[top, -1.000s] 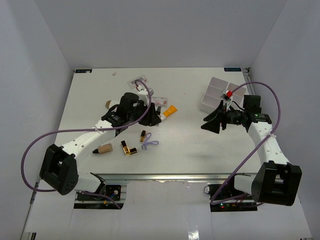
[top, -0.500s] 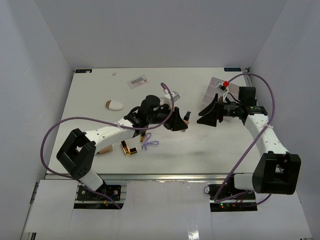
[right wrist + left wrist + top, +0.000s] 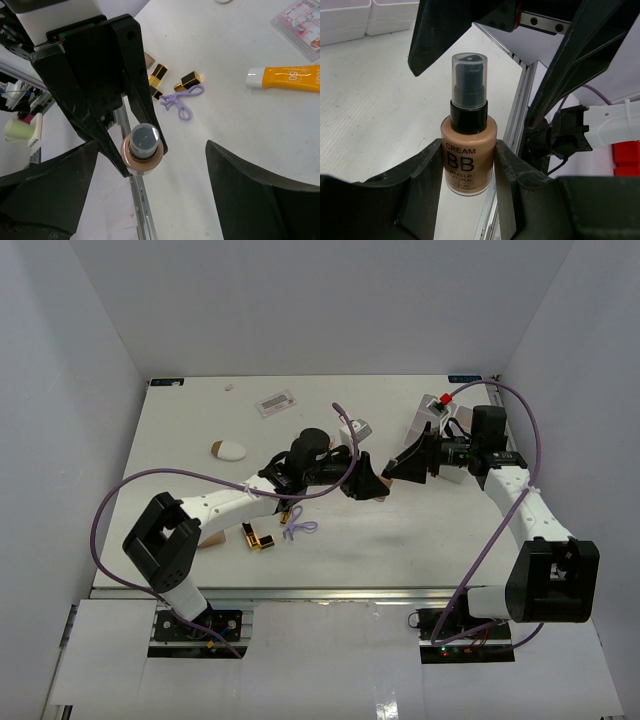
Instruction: Organize the makeup
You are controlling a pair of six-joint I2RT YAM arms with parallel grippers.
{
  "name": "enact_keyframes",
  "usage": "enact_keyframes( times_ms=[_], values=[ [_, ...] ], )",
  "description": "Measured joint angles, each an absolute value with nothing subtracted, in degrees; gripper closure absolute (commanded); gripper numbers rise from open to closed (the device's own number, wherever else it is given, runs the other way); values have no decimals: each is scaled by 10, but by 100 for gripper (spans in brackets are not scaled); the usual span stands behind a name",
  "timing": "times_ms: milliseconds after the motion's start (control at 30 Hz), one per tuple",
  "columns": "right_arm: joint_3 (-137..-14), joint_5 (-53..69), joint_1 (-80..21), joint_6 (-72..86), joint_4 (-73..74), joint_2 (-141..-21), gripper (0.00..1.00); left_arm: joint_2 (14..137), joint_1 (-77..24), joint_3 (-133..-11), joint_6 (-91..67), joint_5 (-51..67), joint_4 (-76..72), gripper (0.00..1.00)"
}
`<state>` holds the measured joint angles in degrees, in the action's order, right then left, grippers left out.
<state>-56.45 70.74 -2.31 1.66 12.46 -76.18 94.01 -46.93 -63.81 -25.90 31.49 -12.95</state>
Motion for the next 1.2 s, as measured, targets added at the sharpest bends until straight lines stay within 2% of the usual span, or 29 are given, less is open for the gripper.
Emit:
enact_keyframes(
  times_ms=[67, 167, 233, 400, 500, 767, 867, 1067, 1200],
  values=[
    [-562, 708, -24, 33, 114, -767, 1, 942, -471, -638, -260, 316, -135, 99],
    [-557, 708, -24, 53, 100, -769, 13, 943, -475, -638, -260, 318, -139, 100],
    [-556, 709, -24, 62, 92, -771, 25, 943, -477, -638, -260, 318, -142, 99],
    [-556, 710, -26, 81, 82, -780, 36, 943, -481, -638, -262, 319, -148, 99],
    [-555, 712, -27, 87, 80, -782, 37, 944, -482, -639, -262, 319, -148, 99],
    [-555, 713, -28, 88, 75, -782, 32, 951, -482, -652, -262, 318, -146, 99],
    [-555, 713, -28, 88, 75, -782, 35, 953, -482, -655, -261, 317, -145, 99],
    [-555, 717, -29, 87, 74, -782, 57, 953, -482, -656, -260, 311, -143, 99],
    [-555, 723, -32, 86, 74, -782, 75, 954, -482, -656, -260, 305, -138, 96]
  ],
)
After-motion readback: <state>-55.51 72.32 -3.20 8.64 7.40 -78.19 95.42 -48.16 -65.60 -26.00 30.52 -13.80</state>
